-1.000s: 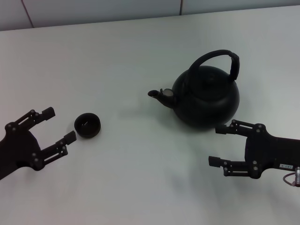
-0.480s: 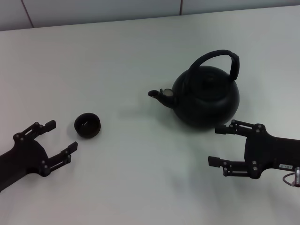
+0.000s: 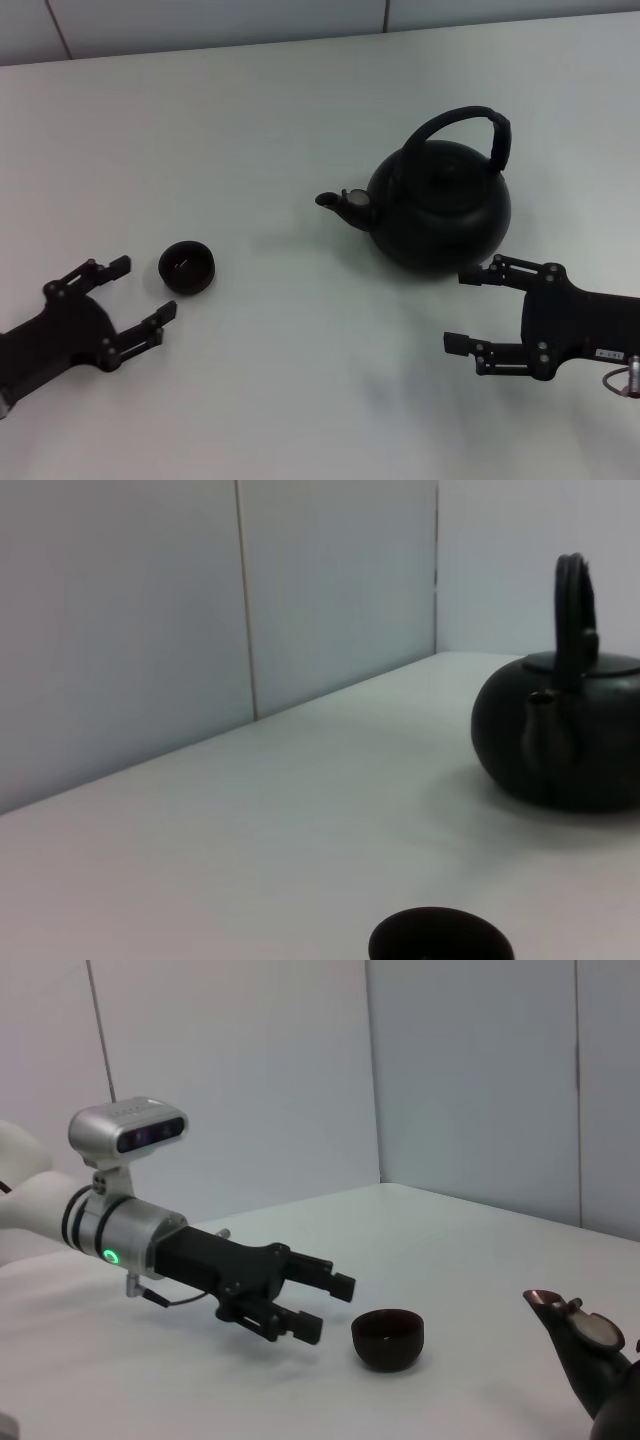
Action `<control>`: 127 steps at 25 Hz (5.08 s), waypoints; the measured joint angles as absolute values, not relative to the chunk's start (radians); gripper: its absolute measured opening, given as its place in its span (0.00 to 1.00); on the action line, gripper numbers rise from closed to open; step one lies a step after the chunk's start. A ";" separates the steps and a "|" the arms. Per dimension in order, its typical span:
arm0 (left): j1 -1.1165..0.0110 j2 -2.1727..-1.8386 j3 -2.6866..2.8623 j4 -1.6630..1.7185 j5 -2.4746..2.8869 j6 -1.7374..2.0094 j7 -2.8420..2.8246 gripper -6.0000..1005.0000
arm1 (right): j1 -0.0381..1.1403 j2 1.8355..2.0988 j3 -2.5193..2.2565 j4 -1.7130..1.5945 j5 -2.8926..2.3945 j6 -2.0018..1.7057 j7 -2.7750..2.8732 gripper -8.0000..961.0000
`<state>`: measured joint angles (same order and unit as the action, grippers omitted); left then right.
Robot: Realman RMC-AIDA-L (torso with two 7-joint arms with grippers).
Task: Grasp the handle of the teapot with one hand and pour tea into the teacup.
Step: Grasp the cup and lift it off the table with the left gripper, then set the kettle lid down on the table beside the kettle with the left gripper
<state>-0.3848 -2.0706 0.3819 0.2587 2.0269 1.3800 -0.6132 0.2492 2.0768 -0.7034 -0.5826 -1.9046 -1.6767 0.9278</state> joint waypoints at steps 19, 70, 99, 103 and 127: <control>-0.496 -2.074 0.376 0.145 2.022 1.241 -0.586 0.70 | 0.250 2.077 -0.704 -0.574 -1.900 -1.678 0.905 0.85; -0.658 -2.080 0.373 -0.013 2.021 1.210 -0.577 0.72 | 0.254 2.078 -0.704 -0.566 -1.901 -1.679 0.901 0.85; -0.667 -2.080 0.342 -0.092 2.027 1.099 -0.457 0.74 | 0.256 2.078 -0.704 -0.566 -1.900 -1.677 0.900 0.85; -0.667 -2.080 0.342 -0.100 2.028 1.089 -0.457 0.74 | 0.256 2.078 -0.704 -0.566 -1.900 -1.677 0.900 0.85; -0.630 -2.071 0.317 -0.075 2.024 1.218 -0.462 0.81 | 0.256 2.078 -0.694 -0.566 -1.899 -1.677 0.900 0.85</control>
